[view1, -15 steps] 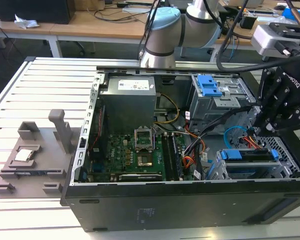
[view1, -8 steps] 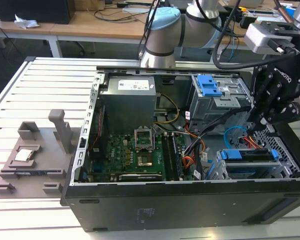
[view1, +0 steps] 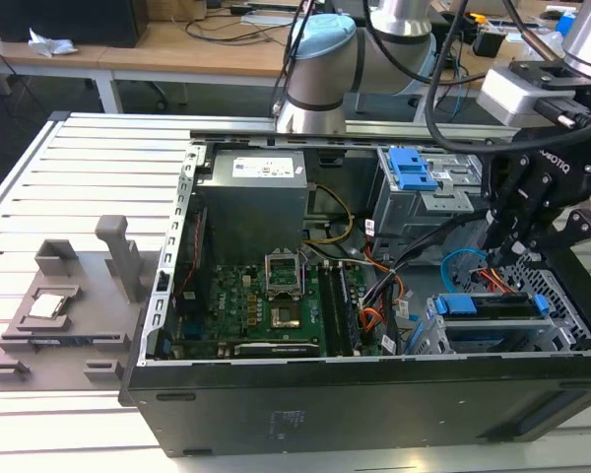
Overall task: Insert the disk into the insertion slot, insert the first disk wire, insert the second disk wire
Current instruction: 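Insert the second disk wire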
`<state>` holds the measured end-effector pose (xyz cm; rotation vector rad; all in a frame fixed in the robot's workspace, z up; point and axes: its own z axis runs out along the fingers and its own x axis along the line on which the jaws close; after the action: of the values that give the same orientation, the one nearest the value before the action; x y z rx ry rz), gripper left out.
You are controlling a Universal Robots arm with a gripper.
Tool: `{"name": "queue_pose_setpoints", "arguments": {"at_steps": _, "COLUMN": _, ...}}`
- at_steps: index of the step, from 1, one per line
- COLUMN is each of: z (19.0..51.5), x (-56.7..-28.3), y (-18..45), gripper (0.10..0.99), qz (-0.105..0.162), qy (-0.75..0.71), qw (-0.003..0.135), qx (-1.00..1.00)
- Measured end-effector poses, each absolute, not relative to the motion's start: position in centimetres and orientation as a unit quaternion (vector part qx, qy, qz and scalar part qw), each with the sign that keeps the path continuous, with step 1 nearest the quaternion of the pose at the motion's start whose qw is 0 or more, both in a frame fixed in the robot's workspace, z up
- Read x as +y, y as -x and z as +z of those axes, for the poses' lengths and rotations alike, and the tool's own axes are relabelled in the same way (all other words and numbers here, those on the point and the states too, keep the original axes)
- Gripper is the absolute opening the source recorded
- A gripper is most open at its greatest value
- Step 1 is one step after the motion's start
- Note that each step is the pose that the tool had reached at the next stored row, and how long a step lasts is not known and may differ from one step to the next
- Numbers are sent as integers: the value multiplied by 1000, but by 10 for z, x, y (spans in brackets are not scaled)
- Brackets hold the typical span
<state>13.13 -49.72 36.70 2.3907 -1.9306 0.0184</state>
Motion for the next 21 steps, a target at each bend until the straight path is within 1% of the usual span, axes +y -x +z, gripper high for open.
{"name": "queue_pose_setpoints", "arguments": {"at_steps": 6, "z": 362, "x": -496, "y": -129, "gripper": 302, "qz": 13, "qy": -793, "qw": 42, "qx": -608}}
{"name": "queue_pose_setpoints", "arguments": {"at_steps": 13, "z": 362, "x": -496, "y": -129, "gripper": 302, "qz": 15, "qy": -793, "qw": 45, "qx": -608}}
{"name": "queue_pose_setpoints", "arguments": {"at_steps": 14, "z": 362, "x": -496, "y": -129, "gripper": 290, "qz": 16, "qy": -793, "qw": 45, "qx": -608}}
{"name": "queue_pose_setpoints", "arguments": {"at_steps": 16, "z": 362, "x": -496, "y": -129, "gripper": 165, "qz": 16, "qy": -793, "qw": 46, "qx": -608}}
{"name": "queue_pose_setpoints", "arguments": {"at_steps": 21, "z": 362, "x": -500, "y": -129, "gripper": 165, "qz": 17, "qy": -793, "qw": 47, "qx": -608}}
